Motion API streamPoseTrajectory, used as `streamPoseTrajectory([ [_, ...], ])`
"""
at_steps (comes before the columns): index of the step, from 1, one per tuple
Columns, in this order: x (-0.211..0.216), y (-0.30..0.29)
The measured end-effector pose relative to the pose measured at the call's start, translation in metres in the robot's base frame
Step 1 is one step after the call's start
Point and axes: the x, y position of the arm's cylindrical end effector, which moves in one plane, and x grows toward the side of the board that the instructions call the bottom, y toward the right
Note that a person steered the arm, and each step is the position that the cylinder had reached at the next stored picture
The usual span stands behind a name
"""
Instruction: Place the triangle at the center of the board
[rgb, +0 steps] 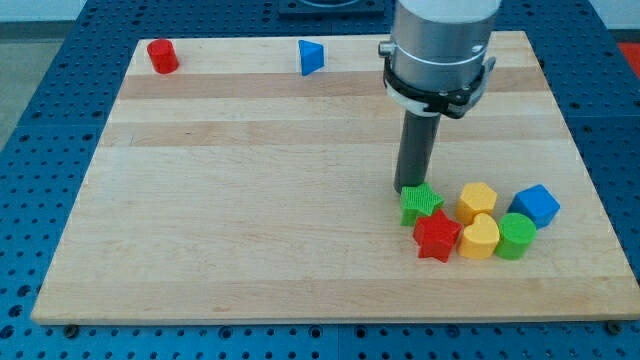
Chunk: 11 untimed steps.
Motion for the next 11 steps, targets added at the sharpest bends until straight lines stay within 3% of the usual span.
streamPoseTrajectory([
  [1, -0.029, -0.022],
  [3, -0.033, -0.035],
  [4, -0.08, -0.005],
  [6, -0.226, 0.002],
  [7, -0.256, -0.009],
  [10, -0.257, -0.025],
  [11, -0.257, -0.086],
])
